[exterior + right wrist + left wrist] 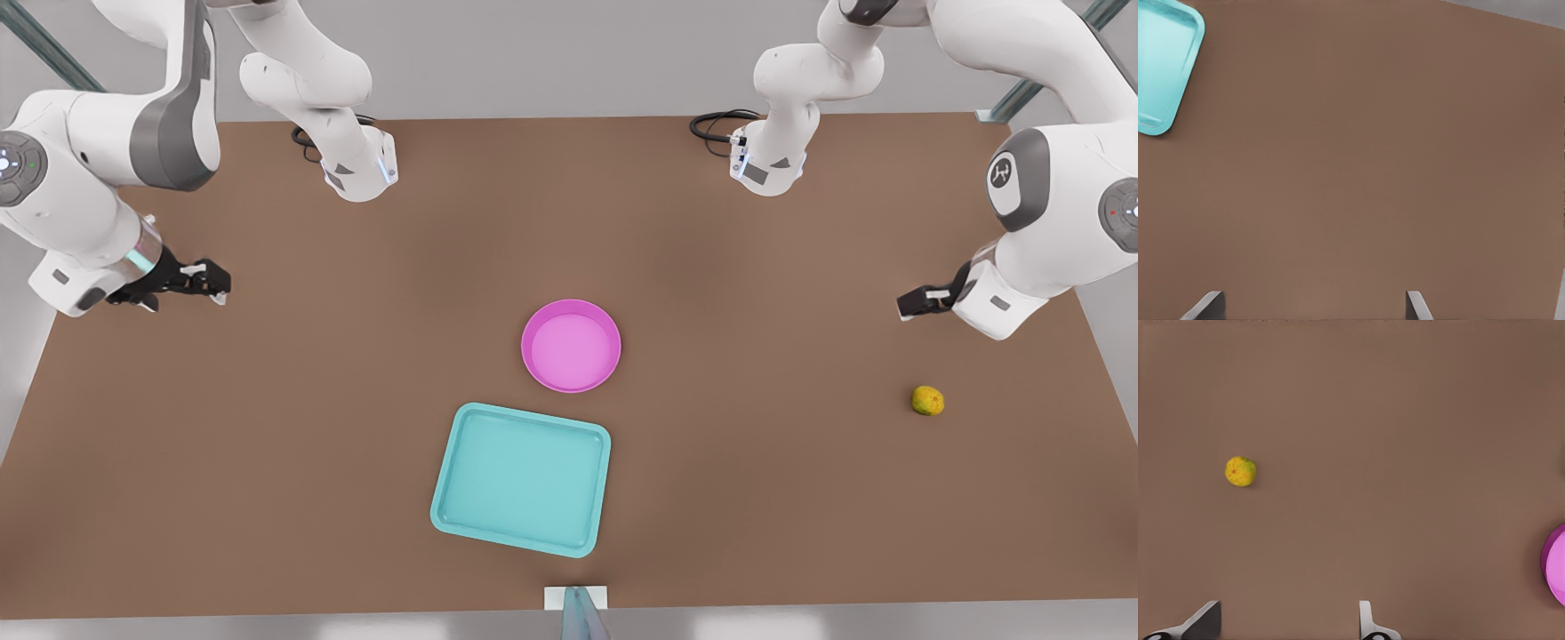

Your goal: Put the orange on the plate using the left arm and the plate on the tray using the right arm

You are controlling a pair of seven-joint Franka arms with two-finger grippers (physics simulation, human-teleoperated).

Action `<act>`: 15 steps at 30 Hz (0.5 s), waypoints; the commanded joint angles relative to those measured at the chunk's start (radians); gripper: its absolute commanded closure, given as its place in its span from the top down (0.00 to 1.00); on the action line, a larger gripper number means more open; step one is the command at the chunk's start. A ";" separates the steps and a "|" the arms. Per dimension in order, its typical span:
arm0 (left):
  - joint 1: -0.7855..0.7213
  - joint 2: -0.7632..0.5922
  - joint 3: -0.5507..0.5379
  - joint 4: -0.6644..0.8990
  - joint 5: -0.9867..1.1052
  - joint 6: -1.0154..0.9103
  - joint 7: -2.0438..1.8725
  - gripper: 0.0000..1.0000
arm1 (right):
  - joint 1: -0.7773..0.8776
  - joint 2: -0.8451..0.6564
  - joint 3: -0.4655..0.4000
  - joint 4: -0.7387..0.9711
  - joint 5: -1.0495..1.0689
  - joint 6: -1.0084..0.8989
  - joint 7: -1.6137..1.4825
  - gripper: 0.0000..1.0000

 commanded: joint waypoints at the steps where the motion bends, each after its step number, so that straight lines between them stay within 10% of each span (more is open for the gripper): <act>1: 0.003 -0.001 0.000 0.000 0.001 0.031 -0.054 1.00 | -0.016 0.000 0.000 0.000 -0.001 0.087 -0.067 1.00; 8: 0.167 0.415 0.031 -0.014 -0.013 0.461 0.226 1.00 | -0.011 0.089 -0.002 0.039 -0.006 0.078 -0.075 1.00; 15: 0.226 0.507 0.055 -0.070 0.001 0.656 0.369 1.00 | -0.047 0.115 -0.014 0.045 0.069 0.061 -0.066 1.00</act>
